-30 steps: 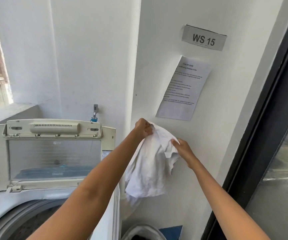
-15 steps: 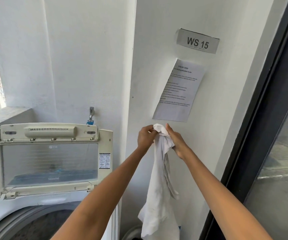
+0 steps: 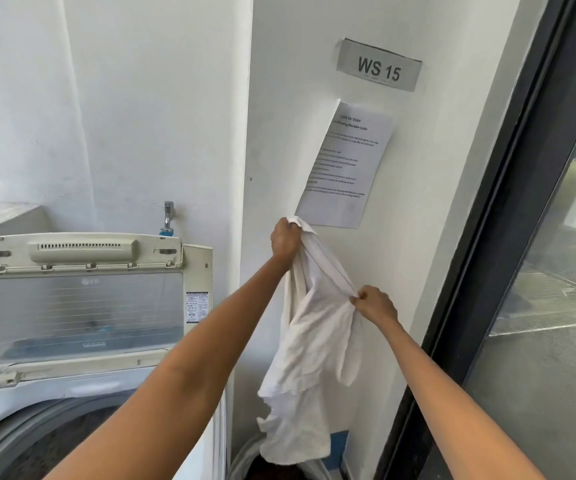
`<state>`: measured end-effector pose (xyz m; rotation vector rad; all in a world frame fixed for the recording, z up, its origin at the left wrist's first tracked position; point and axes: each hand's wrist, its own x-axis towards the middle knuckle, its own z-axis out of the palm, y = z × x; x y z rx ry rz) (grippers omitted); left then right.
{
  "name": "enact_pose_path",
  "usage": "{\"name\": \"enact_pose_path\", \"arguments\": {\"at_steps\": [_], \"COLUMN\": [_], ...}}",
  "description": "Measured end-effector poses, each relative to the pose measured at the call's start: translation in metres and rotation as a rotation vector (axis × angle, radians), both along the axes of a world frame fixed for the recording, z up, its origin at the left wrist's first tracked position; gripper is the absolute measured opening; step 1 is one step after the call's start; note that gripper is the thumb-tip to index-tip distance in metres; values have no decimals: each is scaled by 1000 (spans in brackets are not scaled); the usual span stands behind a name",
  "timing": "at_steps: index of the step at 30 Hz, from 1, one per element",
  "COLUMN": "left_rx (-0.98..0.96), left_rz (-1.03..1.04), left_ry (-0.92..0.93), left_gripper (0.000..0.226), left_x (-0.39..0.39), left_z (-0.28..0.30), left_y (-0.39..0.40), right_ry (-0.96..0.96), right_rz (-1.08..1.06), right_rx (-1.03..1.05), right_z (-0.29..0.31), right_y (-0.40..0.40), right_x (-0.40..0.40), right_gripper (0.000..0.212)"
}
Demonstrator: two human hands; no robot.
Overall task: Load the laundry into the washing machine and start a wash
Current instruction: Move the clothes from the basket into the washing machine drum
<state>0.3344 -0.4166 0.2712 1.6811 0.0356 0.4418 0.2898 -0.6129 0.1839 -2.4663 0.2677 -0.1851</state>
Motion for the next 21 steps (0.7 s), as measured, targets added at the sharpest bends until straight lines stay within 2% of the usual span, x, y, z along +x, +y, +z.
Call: {"name": "enact_pose_path", "arguments": {"at_steps": [2,6,9,10,11,13,14,15,16,17,19,21], "left_rx": [103,63,-53,-29,89,587,833,970,992,923,755,625], "left_rz": [-19,3,-173,-261,-342,-441,-423,-375,-314,-251,-130,-91], "left_ry": [43,149,89,67,65,68,92,103,65,25,-16,-31], "left_gripper": [16,31,55,65,75,89,87,71,46,26,24,23], "left_x": [2,2,-1,-5,-6,-4,-5,-2,0,0,-1,-6], "left_z": [-2,-14,-21,-21,-21,-21,-20,-21,-21,-21,-23,-24], "left_y": [10,28,36,38,41,48,53,59,64,69,69,61], "right_ry": [-54,-261,-422,-456,-480,-476,-429,-347,-250,-162,-63,-8], "right_rz": [7,56,131,144,149,189,246,321,396,459,498,430], "right_rx": [88,258,256,255,242,172,125,55,-66,-227,-494,-576], "right_z": [9,43,64,68,72,79,81,82,82,79,71,57], "right_y": [-3,9,24,28,30,29,25,19,13,9,5,3], "right_x": [4,9,15,17,20,24,25,25,24,22,20,20], "right_gripper": [16,17,17,17,17,21,26,33,42,51,53,40]}}
